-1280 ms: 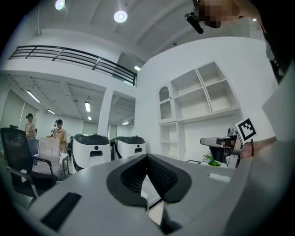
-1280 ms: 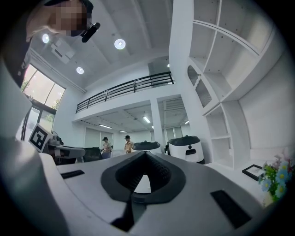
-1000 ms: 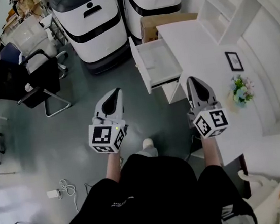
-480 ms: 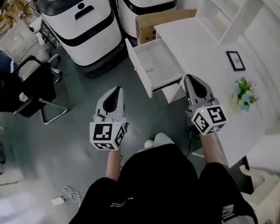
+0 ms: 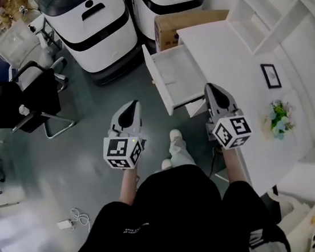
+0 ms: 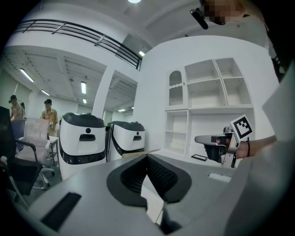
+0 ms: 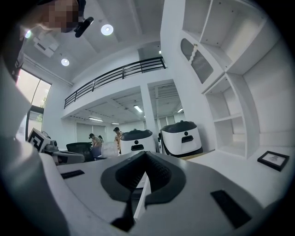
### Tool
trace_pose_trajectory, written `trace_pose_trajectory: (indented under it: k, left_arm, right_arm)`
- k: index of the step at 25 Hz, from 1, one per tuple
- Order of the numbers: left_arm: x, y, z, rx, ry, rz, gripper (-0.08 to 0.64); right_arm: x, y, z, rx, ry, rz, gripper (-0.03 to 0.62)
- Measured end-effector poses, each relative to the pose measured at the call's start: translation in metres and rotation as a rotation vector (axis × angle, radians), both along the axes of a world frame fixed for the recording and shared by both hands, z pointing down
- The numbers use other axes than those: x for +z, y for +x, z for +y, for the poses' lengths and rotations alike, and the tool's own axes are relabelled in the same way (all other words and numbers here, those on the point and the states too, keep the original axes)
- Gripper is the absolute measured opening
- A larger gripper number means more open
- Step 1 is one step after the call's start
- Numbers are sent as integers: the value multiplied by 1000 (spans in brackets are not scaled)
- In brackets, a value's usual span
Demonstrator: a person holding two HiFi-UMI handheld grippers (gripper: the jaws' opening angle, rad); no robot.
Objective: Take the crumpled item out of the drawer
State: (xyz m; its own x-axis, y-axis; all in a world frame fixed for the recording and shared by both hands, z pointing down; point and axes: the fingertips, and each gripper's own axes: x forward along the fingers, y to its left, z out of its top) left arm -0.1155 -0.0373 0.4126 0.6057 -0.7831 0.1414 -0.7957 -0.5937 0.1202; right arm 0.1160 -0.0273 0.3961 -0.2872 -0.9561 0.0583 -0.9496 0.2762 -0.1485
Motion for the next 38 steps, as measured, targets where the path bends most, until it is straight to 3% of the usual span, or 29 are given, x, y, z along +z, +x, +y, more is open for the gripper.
trace_pose_trajectory:
  k: [19, 28, 38]
  left_arm:
    - [67, 54, -132, -54, -184, 8, -2]
    - [117, 72, -165, -69, -313, -11, -2]
    - [177, 76, -185, -70, -459, -30, -3]
  right_arm:
    - [77, 16, -164, -143, -194, -34, -8]
    - [139, -1, -212, -237, -323, 2, -8]
    - [219, -13, -236, -255, -494, 21, -8]
